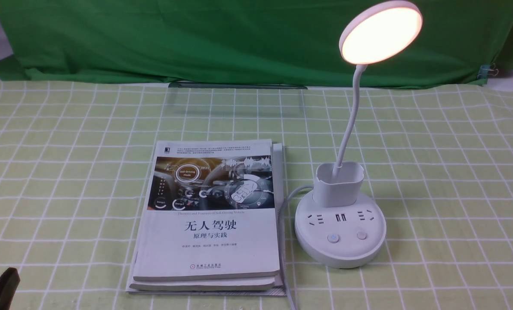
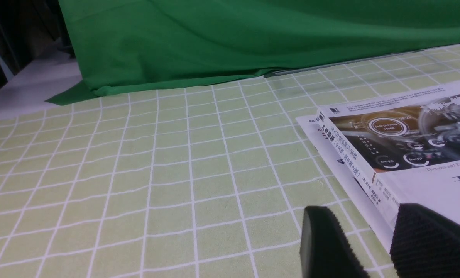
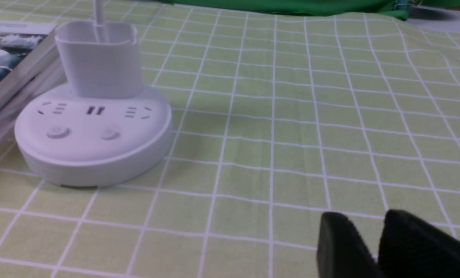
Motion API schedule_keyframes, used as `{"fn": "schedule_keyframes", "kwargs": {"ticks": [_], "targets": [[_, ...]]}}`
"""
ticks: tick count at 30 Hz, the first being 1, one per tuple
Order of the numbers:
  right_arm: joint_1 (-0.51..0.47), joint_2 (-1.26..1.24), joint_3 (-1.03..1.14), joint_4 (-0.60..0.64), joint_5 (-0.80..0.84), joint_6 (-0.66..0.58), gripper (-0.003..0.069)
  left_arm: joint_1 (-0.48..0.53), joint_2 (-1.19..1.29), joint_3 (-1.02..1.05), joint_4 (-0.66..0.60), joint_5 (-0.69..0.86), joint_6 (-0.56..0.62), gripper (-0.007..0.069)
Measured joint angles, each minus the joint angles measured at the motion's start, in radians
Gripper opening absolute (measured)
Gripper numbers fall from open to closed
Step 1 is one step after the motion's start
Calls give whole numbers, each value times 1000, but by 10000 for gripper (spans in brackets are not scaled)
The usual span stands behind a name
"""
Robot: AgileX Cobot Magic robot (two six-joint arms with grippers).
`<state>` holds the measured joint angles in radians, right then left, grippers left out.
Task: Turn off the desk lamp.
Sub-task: Use the right arm to press the button switch on the lamp holder
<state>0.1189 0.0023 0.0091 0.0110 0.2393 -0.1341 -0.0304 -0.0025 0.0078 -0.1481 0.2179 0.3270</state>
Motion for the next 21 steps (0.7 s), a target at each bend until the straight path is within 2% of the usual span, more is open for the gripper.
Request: {"fn": "schedule_keyframes", "kwargs": {"ticks": [6,8,14,21], "targets": [[0,0,0,17,-21,28,241,0,0,0,0,0,0,242],[0,0,0,58,-52,98,241,0,0,0,0,0,0,242],[0,0,0,111,-239,433,241,0,0,0,0,0,0,242],[0,0,0,115,-350,517,218,0,0,0,0,0,0,242]]}}
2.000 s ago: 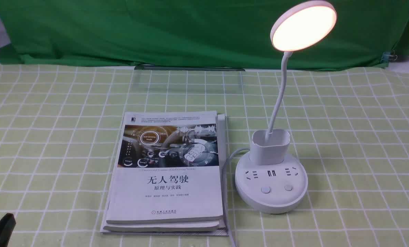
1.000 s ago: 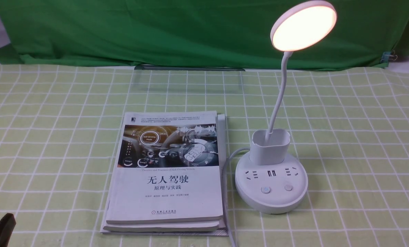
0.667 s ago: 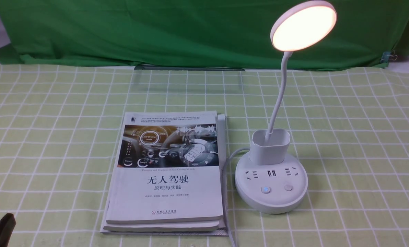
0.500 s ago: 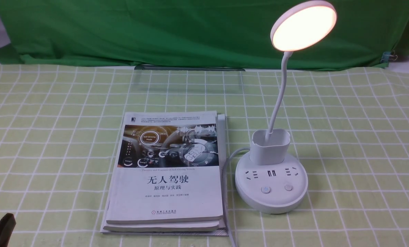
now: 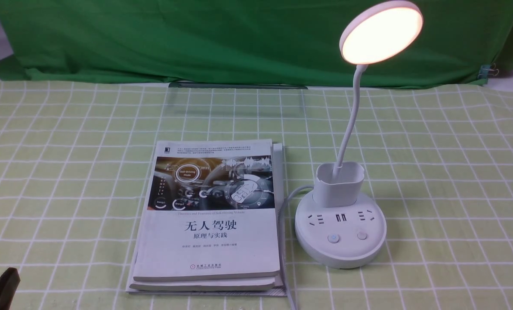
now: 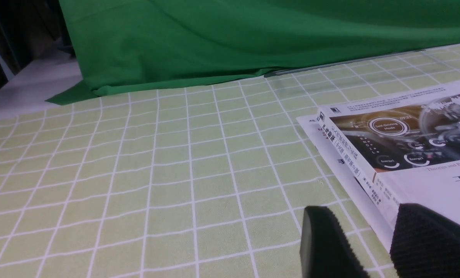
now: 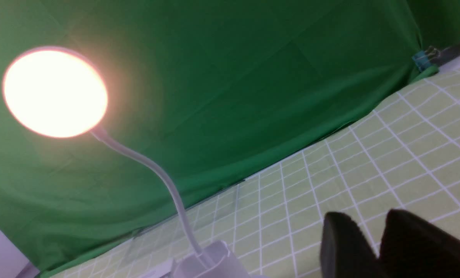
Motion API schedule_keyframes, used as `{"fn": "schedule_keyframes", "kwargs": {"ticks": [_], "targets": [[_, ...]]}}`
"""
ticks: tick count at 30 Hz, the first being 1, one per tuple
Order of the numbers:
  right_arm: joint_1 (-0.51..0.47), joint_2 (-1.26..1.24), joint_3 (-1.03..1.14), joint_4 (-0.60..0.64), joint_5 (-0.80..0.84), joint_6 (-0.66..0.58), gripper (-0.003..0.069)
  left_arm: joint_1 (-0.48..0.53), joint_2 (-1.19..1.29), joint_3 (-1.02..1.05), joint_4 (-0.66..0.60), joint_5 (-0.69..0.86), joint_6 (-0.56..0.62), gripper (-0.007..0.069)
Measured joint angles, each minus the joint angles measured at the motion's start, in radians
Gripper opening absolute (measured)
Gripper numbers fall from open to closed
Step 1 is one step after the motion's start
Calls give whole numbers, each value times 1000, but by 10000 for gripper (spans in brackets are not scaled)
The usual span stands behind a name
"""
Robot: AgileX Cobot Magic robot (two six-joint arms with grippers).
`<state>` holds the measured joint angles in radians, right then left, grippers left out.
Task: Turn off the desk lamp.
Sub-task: Use the right arm to press the button switch on the lamp holder
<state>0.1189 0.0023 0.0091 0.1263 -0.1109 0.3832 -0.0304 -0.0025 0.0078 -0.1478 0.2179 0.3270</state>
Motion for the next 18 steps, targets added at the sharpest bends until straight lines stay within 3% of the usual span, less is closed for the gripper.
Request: {"fn": "schedule_keyframes", "kwargs": {"ticks": [5,9,12,14,18], "targets": [[0,17,-14,1,68,-9,133,0,0,0,1,0,0,242],[0,148,-174,0,267,-141,46,0,0,0,1,0,0,242],[0,261,-314,0,406,-243,42,0,0,0,1,0,0,242],[0,426,-466,0,604,-353,43,0,0,0,1,0,0,242],[0,617,-614,-1,780,-442,43,0,0,0,1,0,0,242]]}}
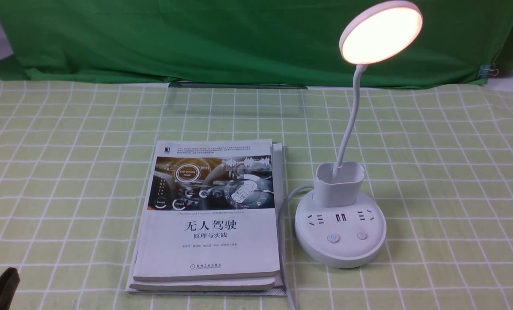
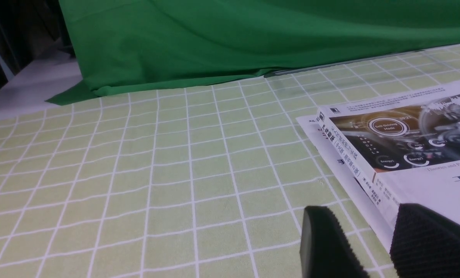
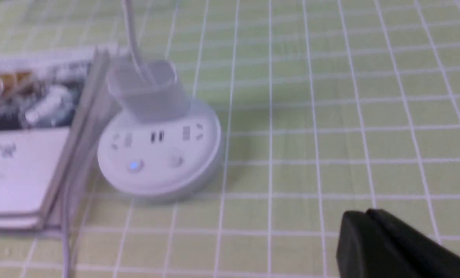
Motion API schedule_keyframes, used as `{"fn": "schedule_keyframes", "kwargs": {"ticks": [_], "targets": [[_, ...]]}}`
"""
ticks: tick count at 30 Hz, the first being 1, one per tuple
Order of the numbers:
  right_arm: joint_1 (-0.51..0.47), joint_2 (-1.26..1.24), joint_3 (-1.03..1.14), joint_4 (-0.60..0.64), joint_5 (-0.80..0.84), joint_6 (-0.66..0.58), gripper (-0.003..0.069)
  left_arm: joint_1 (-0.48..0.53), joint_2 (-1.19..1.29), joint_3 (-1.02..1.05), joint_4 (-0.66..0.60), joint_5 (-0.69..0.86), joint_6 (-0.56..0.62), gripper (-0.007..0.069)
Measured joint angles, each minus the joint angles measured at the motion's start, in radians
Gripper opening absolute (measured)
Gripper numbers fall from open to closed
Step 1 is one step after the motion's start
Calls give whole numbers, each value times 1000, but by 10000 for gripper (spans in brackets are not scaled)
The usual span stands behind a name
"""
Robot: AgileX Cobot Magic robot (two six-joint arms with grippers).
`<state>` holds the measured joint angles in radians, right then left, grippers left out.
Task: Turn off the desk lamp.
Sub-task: Use the right arm to press the button switch on the lamp holder
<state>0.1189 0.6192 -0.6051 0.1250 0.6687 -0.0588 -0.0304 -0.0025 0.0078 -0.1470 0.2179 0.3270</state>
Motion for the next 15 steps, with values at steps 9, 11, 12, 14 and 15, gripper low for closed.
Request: {"fn": "schedule_keyframes", "kwargs": {"ticks": [9,11,12,14,15], "targets": [[51,442,-175,32,96,-57,43,0,0,0,0,0,0,242],[104,529,-199,32,97,-56,43,0,0,0,0,0,0,242],[145,586,-222,27,97,-53,43,0,0,0,0,0,0,242],[202,662,-255,17,100,-51,43,0,0,0,0,0,0,242],[236,709,-277,4,100,-48,43,0,0,0,0,0,0,242]]}}
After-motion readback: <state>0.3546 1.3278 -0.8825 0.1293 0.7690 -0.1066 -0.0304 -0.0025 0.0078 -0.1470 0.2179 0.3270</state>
